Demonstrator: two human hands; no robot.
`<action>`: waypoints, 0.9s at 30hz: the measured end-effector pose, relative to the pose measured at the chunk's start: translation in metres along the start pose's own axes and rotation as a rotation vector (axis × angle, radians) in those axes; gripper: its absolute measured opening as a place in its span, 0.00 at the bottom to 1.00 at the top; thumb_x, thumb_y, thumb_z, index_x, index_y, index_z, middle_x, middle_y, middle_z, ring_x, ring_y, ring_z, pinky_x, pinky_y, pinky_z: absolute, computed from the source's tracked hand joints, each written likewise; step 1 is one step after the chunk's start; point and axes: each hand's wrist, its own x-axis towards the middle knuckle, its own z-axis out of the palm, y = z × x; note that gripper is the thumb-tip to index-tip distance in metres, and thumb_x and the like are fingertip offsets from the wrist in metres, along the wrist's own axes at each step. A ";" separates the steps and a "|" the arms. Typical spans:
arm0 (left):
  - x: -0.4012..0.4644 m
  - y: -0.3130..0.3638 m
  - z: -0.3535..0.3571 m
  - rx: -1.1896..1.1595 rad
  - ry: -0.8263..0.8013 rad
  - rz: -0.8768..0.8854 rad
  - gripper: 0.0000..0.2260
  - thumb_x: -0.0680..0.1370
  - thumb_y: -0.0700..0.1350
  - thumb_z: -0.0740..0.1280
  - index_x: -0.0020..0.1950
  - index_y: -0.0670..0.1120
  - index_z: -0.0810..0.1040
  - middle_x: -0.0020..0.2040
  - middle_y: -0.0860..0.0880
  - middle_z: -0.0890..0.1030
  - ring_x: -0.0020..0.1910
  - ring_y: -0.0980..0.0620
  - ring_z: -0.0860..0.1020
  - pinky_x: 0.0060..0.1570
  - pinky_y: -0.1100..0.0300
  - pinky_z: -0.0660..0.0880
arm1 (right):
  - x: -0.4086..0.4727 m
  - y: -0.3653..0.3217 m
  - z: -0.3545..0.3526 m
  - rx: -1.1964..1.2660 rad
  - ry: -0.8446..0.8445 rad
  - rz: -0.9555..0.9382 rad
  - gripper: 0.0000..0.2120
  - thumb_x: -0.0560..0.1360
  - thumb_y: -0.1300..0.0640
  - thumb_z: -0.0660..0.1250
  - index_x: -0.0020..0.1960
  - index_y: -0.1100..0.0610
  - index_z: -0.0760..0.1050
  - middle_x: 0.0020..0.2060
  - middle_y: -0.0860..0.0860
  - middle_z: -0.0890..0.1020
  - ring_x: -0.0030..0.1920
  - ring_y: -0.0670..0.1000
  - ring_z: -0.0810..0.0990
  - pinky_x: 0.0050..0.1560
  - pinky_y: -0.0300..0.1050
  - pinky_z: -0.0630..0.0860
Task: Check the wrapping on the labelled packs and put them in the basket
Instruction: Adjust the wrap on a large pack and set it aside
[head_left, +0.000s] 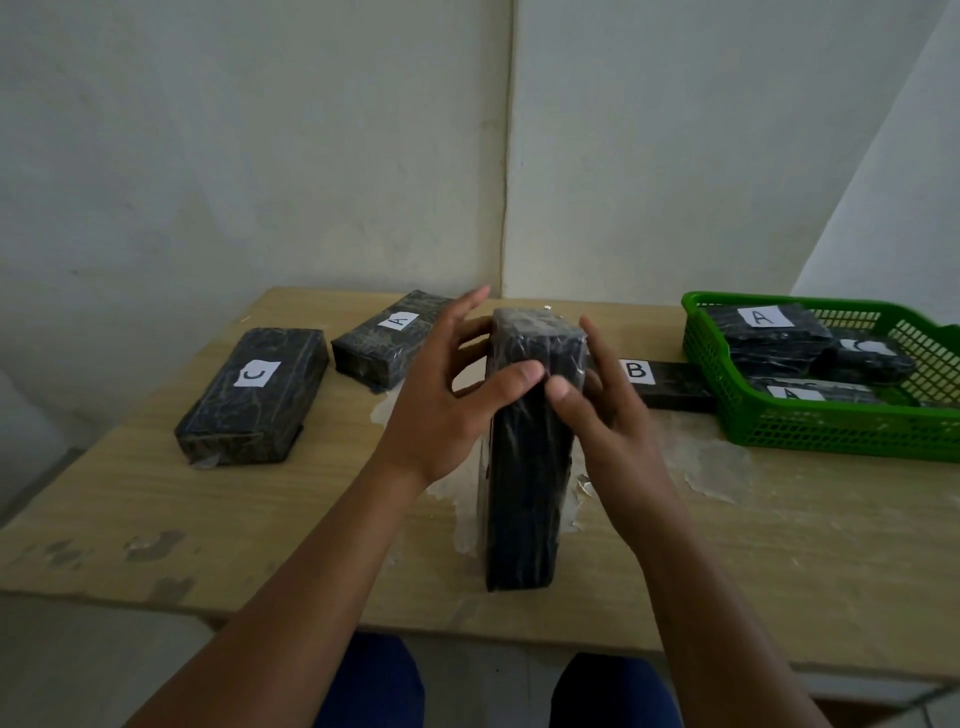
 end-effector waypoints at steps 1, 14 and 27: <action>-0.001 -0.001 0.000 -0.010 0.016 -0.025 0.33 0.74 0.59 0.75 0.77 0.56 0.69 0.71 0.52 0.79 0.69 0.54 0.80 0.62 0.56 0.81 | -0.003 0.007 -0.002 -0.044 -0.054 0.024 0.43 0.72 0.41 0.75 0.82 0.36 0.61 0.69 0.38 0.80 0.70 0.42 0.78 0.68 0.51 0.79; -0.037 -0.043 -0.015 0.127 -0.234 -0.359 0.45 0.69 0.58 0.77 0.83 0.62 0.59 0.69 0.54 0.80 0.61 0.59 0.83 0.53 0.58 0.83 | -0.018 0.032 0.004 -0.036 -0.146 0.386 0.31 0.73 0.36 0.71 0.74 0.41 0.73 0.58 0.45 0.86 0.55 0.43 0.87 0.53 0.43 0.84; -0.004 0.007 -0.001 0.074 -0.295 -0.644 0.24 0.69 0.63 0.66 0.58 0.51 0.83 0.56 0.44 0.86 0.54 0.43 0.84 0.49 0.49 0.83 | 0.001 -0.018 -0.004 -0.122 -0.064 0.646 0.26 0.76 0.31 0.65 0.60 0.51 0.81 0.53 0.56 0.87 0.53 0.57 0.86 0.55 0.51 0.80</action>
